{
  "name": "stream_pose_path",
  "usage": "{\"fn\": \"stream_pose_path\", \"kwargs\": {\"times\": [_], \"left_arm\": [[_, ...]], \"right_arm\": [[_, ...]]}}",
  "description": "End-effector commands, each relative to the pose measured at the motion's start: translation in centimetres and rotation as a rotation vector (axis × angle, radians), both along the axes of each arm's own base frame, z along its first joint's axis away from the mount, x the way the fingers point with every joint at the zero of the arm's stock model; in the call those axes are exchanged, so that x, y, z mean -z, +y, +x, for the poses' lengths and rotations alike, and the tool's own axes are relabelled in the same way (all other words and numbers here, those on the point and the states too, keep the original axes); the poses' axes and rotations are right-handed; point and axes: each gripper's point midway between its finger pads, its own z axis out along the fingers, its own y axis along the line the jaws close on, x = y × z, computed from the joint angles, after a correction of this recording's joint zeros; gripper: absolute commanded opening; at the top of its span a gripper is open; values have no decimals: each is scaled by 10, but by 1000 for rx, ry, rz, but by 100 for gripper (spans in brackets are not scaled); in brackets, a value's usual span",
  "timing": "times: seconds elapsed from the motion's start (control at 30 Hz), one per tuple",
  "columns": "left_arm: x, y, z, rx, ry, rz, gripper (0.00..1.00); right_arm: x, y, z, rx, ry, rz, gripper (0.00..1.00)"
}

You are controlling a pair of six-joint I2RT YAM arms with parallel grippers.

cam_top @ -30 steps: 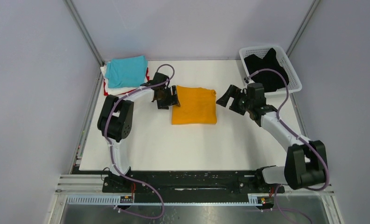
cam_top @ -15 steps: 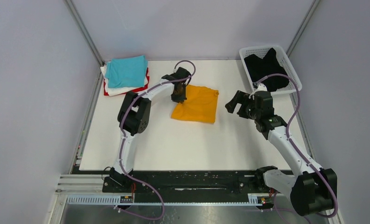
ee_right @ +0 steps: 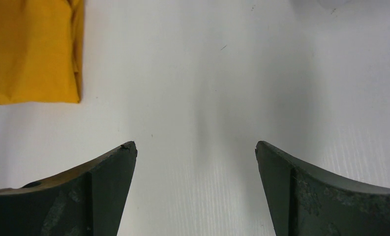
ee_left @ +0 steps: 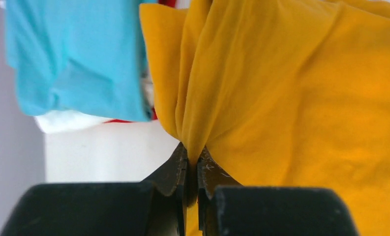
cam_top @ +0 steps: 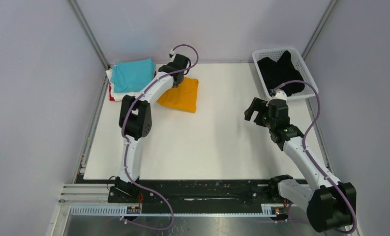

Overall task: Fold and stack the t-shirts
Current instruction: Put the neatly folded tshirt into the corner of the board with the left arm

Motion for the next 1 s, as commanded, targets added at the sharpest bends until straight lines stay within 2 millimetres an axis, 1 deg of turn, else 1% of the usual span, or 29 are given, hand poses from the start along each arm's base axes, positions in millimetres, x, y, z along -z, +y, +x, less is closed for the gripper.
{"fn": "stream_pose_path", "kwargs": {"times": [0.0, 0.2, 0.3, 0.43, 0.63, 0.77, 0.9, 0.97], "left_arm": [[-83, 38, 24, -10, -178, 147, 0], [-133, 83, 44, -73, -284, 257, 0], [-156, 99, 49, -113, -342, 309, 0], [-173, 106, 56, -94, -380, 277, 0], [-205, 117, 62, -71, -421, 323, 0], [-226, 117, 61, -50, -453, 323, 0], [-248, 117, 55, -41, -499, 300, 0], [-255, 118, 54, -43, -518, 287, 0]], "right_arm": [[-5, -9, 11, 33, -28, -43, 99], [3, -9, 18, 38, -7, -53, 99], [7, -4, 22, 20, 8, -38, 100], [10, 3, 26, -4, 28, -20, 99], [9, 3, 27, -3, 28, -20, 99], [9, 2, 27, 1, 27, -21, 100], [10, 3, 27, -1, 29, -18, 99], [11, 3, 27, -1, 32, -19, 99]]}}
